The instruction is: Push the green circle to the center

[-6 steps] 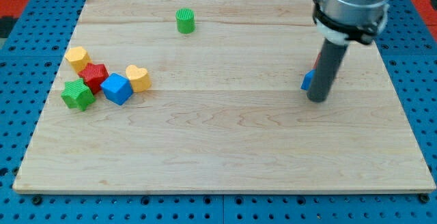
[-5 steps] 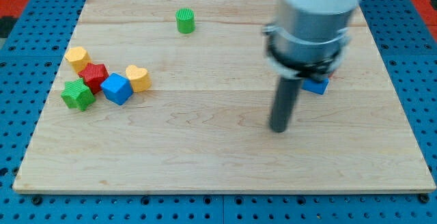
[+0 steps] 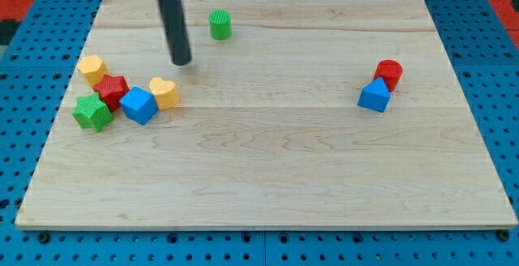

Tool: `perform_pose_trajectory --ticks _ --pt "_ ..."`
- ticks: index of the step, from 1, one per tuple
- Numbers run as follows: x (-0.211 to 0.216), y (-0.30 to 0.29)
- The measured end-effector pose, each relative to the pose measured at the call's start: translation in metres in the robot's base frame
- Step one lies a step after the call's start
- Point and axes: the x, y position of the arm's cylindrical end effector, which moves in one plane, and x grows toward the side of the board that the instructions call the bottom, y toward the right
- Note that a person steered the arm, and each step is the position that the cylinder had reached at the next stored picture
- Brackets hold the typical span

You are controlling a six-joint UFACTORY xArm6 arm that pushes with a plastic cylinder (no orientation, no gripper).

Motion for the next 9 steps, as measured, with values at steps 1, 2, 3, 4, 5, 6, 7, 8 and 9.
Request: perform_pose_trajectory --ticks 1,2,3,4,5,6,7,8,9 --pt "-0.037 -0.021" --pt "-0.092 0.015" --pt "-0.102 0.065" --pt "-0.046 0.083" --pt "-0.018 0.102" --pt "0.016 0.075" --pt "0.06 0.049" --pt "0.034 0.101" --pt "-0.001 0.144"
